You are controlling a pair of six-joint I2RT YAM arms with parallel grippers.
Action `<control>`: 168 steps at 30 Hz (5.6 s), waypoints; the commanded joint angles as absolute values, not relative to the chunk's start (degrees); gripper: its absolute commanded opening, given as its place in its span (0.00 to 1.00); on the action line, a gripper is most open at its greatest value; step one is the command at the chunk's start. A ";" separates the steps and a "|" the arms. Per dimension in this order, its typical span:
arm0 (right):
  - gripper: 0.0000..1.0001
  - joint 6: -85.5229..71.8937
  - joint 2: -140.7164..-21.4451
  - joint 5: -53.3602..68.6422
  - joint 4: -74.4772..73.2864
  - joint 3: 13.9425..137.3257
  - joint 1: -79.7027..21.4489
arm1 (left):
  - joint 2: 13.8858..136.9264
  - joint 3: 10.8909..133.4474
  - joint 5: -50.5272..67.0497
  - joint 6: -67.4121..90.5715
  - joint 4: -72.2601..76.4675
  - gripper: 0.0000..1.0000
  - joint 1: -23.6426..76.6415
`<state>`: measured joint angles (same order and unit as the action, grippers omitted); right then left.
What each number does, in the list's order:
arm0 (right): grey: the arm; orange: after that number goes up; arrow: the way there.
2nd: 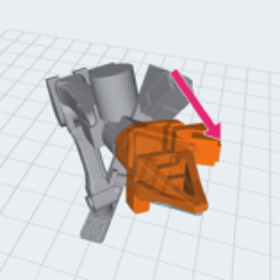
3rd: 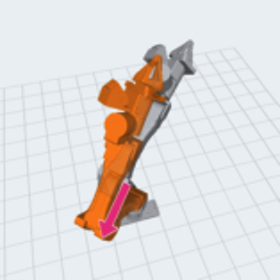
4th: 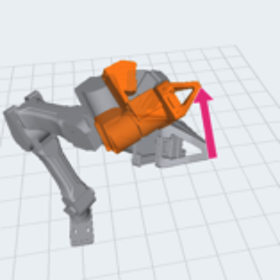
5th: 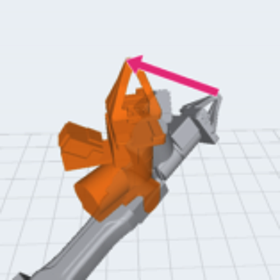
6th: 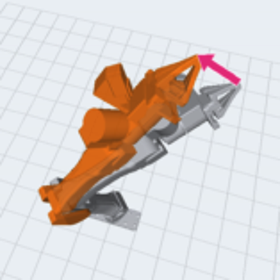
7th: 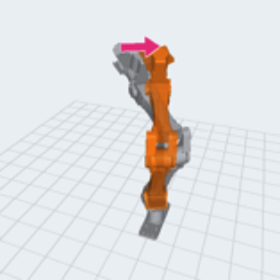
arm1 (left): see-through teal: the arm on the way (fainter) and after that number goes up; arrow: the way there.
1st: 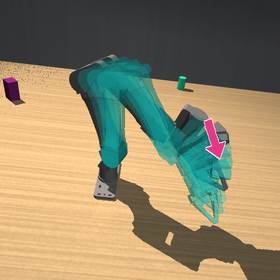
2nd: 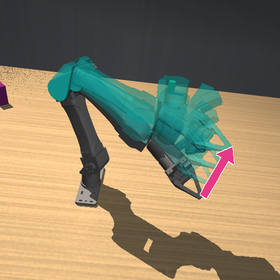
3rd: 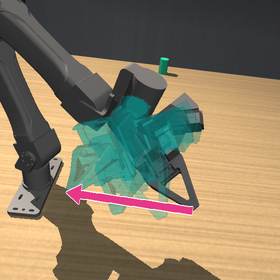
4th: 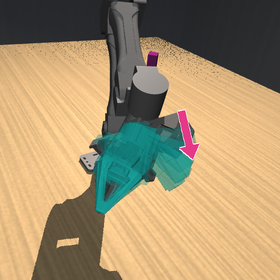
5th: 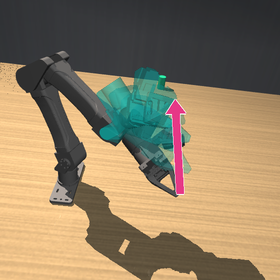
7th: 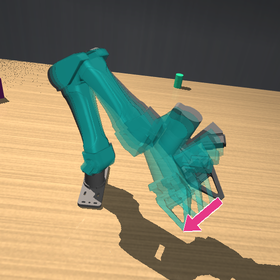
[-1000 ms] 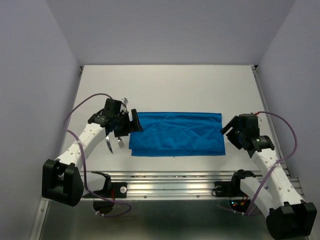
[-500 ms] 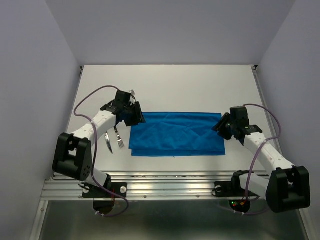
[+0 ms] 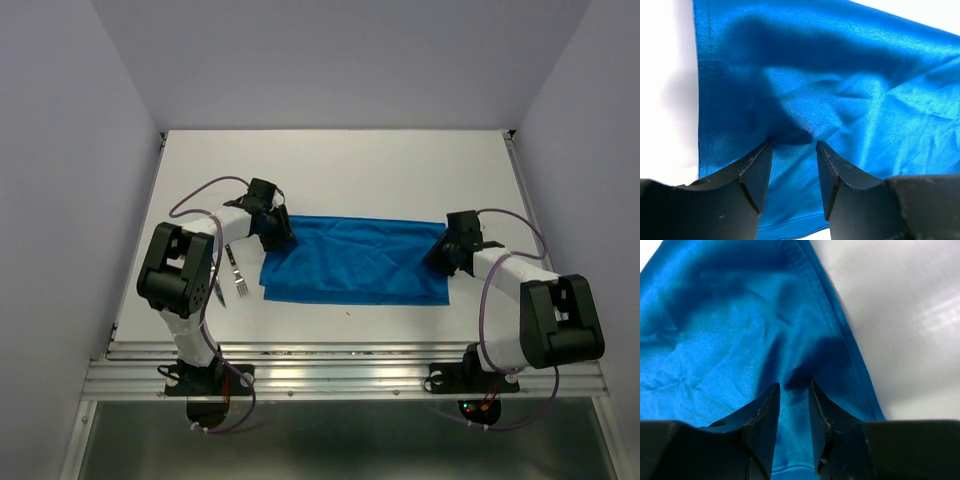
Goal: Fold the napkin into a case and place the utensils inside
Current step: Move the rectangle-folded napkin to the center of the board, then smooth out the rectangle-folded napkin at the center of the board.
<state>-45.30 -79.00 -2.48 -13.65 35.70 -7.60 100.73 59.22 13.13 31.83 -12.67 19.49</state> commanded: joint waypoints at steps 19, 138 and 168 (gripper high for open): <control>0.42 -38.06 -81.22 -14.06 -17.75 51.87 -7.56 | 108.64 88.16 -0.52 26.11 -25.31 0.59 18.72; 0.01 -40.52 -65.57 -17.13 -21.36 38.93 -6.94 | 95.54 71.36 1.57 30.24 -24.34 0.00 20.21; 0.01 -47.55 -56.95 -12.48 -28.74 33.58 -6.94 | 94.56 63.02 5.62 29.44 -20.83 0.00 20.39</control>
